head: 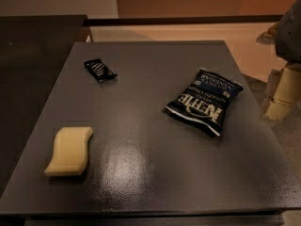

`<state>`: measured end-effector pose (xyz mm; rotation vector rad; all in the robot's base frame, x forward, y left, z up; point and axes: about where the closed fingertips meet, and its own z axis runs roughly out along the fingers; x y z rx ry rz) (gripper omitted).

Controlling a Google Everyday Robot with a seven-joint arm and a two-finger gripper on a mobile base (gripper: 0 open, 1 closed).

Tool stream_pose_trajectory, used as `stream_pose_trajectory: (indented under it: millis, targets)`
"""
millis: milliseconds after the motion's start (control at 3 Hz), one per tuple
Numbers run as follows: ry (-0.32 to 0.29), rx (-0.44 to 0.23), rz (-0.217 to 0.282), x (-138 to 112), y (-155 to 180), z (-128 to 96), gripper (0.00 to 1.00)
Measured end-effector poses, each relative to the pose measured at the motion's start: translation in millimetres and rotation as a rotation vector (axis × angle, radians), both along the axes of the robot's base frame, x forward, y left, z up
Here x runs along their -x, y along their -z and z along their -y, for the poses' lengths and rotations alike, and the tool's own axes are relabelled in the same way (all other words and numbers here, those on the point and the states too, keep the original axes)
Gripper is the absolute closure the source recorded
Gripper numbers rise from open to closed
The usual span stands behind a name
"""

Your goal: Pick rxbar chocolate

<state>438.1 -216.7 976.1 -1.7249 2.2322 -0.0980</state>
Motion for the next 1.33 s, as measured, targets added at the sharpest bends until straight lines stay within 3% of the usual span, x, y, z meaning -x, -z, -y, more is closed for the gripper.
stream_pose_trajectory:
  millis: [333,667,1333]
  targets:
    - [0.002,-0.005,0.004,-1.3,-1.0,-1.5,0.0]
    - [0.005,-0.07,0.013,-17.6,2.8,-20.9,0.0]
    - [0.065,-0.238,0.044,-89.2,25.4,-92.8,0.0]
